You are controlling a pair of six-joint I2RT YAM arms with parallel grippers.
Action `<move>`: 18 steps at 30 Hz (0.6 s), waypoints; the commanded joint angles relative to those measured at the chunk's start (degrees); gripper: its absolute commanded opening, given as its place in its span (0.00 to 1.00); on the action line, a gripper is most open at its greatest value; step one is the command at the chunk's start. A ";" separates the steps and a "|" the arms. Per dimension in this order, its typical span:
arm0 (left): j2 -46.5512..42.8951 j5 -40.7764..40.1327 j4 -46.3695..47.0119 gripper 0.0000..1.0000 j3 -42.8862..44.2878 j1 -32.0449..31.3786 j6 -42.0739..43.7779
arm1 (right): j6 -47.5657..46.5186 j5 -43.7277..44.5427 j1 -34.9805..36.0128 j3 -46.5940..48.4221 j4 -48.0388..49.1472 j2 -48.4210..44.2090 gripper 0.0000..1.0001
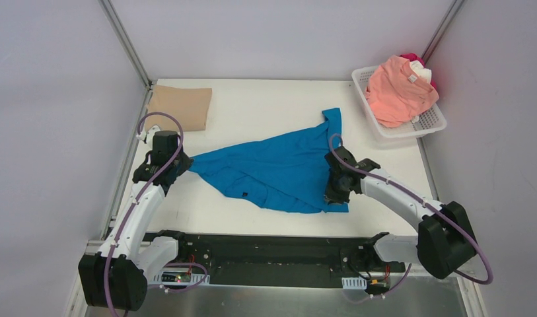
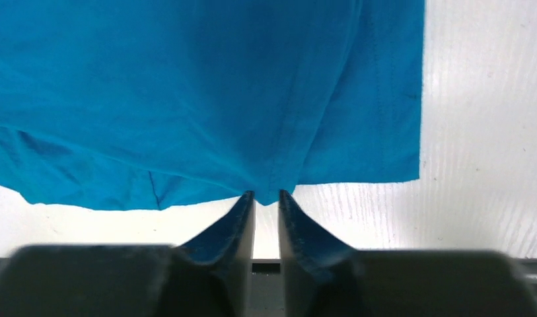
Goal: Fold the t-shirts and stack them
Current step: Flatten out the tshirt
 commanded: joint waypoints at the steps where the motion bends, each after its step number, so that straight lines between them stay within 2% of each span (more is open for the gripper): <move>1: -1.12 -0.13 0.76 0.00 -0.24 0.17 1.10 | -6.06 -4.99 0.80 2.73 2.04 0.86 0.29; 3: -1.37 -0.53 0.74 0.00 -0.32 0.11 1.41 | -10.18 -5.29 3.40 3.33 2.51 1.02 0.35; 6: -1.51 -0.66 0.77 0.00 -0.32 0.15 1.77 | -14.23 4.66 10.92 5.19 1.66 2.57 0.39; 9: -1.40 -0.86 0.83 0.00 -0.39 0.14 1.79 | -17.53 7.68 15.11 7.58 1.59 5.35 0.43; 13: -1.01 -0.59 0.84 0.00 -0.02 0.18 2.25 | -23.12 21.33 21.57 15.28 -8.21 13.88 0.49; 18: -0.76 -1.83 0.84 0.00 -0.38 0.19 2.51 | -29.77 27.45 22.95 16.89 -11.55 22.51 0.52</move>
